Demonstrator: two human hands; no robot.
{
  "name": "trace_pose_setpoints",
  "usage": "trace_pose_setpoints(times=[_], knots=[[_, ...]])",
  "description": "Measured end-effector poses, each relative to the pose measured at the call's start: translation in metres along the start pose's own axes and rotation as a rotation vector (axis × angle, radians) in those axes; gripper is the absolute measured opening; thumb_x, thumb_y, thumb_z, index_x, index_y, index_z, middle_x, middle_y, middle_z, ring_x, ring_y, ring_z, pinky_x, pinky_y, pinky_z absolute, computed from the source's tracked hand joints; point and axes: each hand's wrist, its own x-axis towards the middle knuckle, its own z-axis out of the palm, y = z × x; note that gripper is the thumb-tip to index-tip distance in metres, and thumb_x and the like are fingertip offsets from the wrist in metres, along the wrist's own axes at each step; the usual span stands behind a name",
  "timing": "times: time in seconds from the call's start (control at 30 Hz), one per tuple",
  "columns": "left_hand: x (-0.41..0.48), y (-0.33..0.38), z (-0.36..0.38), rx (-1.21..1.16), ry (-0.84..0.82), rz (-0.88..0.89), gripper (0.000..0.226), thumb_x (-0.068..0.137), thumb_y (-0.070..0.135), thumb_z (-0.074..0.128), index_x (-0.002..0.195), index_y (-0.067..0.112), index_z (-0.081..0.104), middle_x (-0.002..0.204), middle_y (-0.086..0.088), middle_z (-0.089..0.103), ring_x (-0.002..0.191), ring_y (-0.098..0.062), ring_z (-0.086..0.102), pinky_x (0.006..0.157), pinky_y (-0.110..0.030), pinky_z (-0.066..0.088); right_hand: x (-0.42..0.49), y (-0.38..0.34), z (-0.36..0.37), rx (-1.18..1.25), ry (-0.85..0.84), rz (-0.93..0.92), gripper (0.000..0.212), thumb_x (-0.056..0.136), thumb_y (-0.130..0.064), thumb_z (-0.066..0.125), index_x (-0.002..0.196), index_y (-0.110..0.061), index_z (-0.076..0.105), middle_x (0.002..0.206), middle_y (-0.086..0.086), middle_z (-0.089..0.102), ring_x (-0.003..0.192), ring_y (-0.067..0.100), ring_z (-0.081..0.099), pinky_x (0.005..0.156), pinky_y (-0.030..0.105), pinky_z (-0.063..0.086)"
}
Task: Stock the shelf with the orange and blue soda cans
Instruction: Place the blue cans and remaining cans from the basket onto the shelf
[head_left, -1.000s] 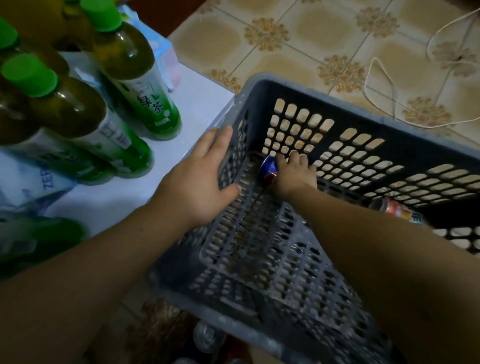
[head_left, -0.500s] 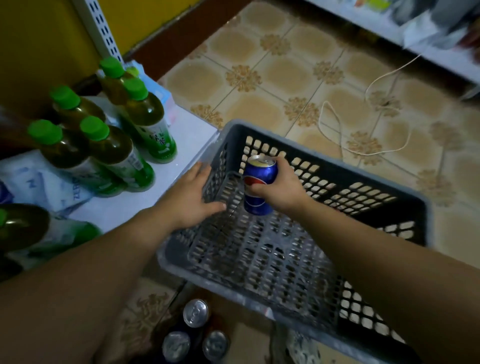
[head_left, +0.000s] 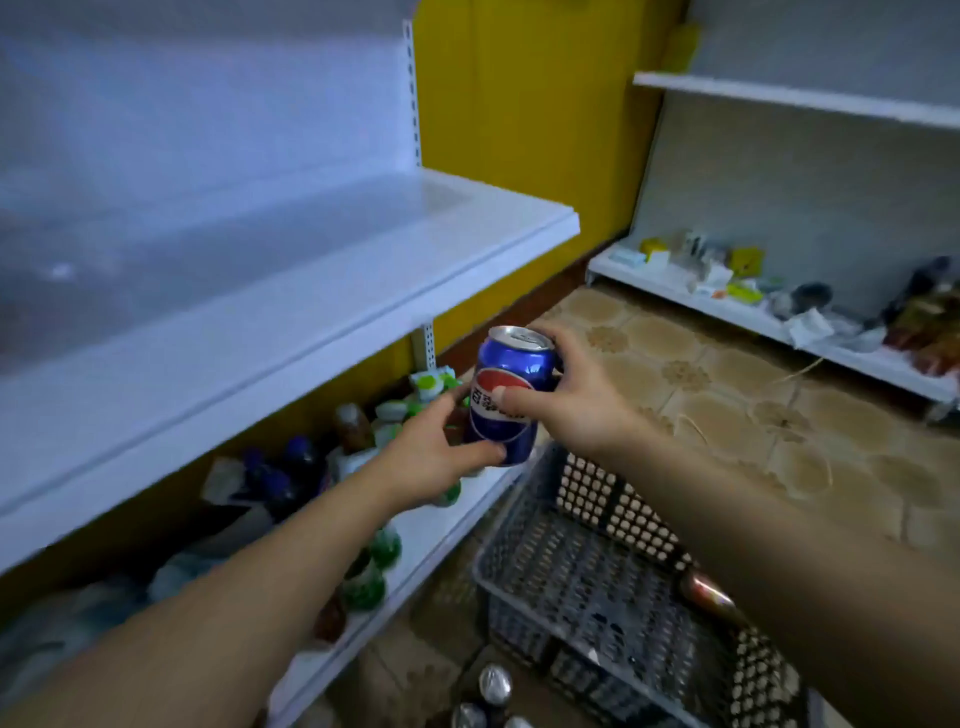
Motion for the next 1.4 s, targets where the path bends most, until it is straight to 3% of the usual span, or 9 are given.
trace_pose_setpoints(times=[0.07,0.2,0.43,0.53,0.6,0.8,0.97,1.23,1.4], knots=[[-0.044,0.024,-0.032,0.004,0.064,0.046,0.084,0.063,0.03,0.083,0.136,0.025,0.042,0.119,0.002,0.065,0.108,-0.011,0.063,0.095,-0.036,0.051,-0.016,-0.048,0.023,0.019,-0.023,-0.07,0.085,0.057,-0.043,0.084,0.131,-0.024,0.047,0.116,-0.004,0.063,0.101,0.011,0.065,0.09,0.039,0.055],[-0.131,0.052,-0.094,0.043,0.207,0.108,0.057,0.065,0.02,0.078,0.111,0.035,0.049,0.111,0.007,0.065,0.103,-0.01,0.064,0.091,-0.033,0.051,-0.046,-0.127,0.079,0.018,-0.122,-0.182,0.073,0.068,-0.034,0.083,0.131,-0.023,0.047,0.116,-0.001,0.063,0.1,0.012,0.065,0.09,0.039,0.056],[-0.287,0.039,-0.197,0.176,0.457,0.02,0.051,0.079,0.013,0.076,0.119,0.031,0.048,0.11,0.011,0.064,0.102,-0.004,0.061,0.084,-0.021,0.049,-0.1,-0.219,0.224,0.017,-0.39,-0.333,0.059,0.075,-0.024,0.081,0.125,-0.023,0.05,0.112,-0.005,0.061,0.097,0.009,0.062,0.083,0.026,0.055],[-0.35,0.015,-0.236,0.271,0.559,-0.088,0.05,0.08,0.023,0.076,0.121,0.032,0.05,0.113,0.013,0.064,0.104,-0.002,0.06,0.092,-0.026,0.048,-0.122,-0.238,0.29,0.058,-0.52,-0.332,0.059,0.076,-0.021,0.081,0.125,-0.023,0.048,0.107,-0.01,0.06,0.092,0.002,0.06,0.072,0.015,0.05],[-0.388,-0.004,-0.26,0.359,0.613,-0.195,0.051,0.08,0.035,0.074,0.126,0.031,0.052,0.125,0.008,0.061,0.114,-0.008,0.057,0.101,-0.033,0.045,-0.133,-0.246,0.33,0.05,-0.582,-0.328,0.064,0.075,-0.022,0.081,0.128,-0.023,0.046,0.114,-0.006,0.058,0.096,0.005,0.059,0.076,0.019,0.05],[-0.483,-0.062,-0.322,0.701,0.684,-0.592,0.065,0.092,0.053,0.05,0.146,0.019,0.036,0.153,-0.001,0.034,0.137,-0.017,0.035,0.111,-0.029,0.028,-0.152,-0.26,0.419,0.021,-0.733,-0.315,0.08,0.074,-0.019,0.082,0.14,-0.027,0.04,0.132,-0.001,0.052,0.112,0.016,0.056,0.093,0.035,0.051],[-0.511,-0.096,-0.352,0.816,0.701,-0.82,0.074,0.089,0.072,0.03,0.152,0.035,0.016,0.162,0.009,0.006,0.148,-0.016,0.005,0.117,-0.054,0.003,-0.156,-0.269,0.457,-0.003,-0.797,-0.346,0.072,0.078,-0.011,0.078,0.137,-0.026,0.04,0.13,-0.003,0.051,0.114,0.015,0.053,0.089,0.031,0.047],[-0.509,-0.112,-0.354,0.891,0.738,-0.804,0.077,0.086,0.076,0.023,0.152,0.04,0.008,0.161,0.012,0.0,0.148,-0.014,0.0,0.117,-0.054,0.0,-0.161,-0.258,0.477,-0.154,-0.757,-0.52,0.086,0.079,-0.015,0.078,0.145,-0.031,0.025,0.125,-0.017,0.034,0.112,0.0,0.037,0.094,0.023,0.037],[-0.51,-0.112,-0.353,0.894,0.756,-0.791,0.076,0.086,0.076,0.024,0.152,0.039,0.009,0.161,0.012,0.0,0.148,-0.013,0.0,0.118,-0.054,0.0,-0.161,-0.261,0.505,-0.086,-0.744,-0.531,0.088,0.082,-0.01,0.074,0.148,-0.033,0.02,0.129,-0.018,0.037,0.118,0.002,0.039,0.103,0.032,0.038]])
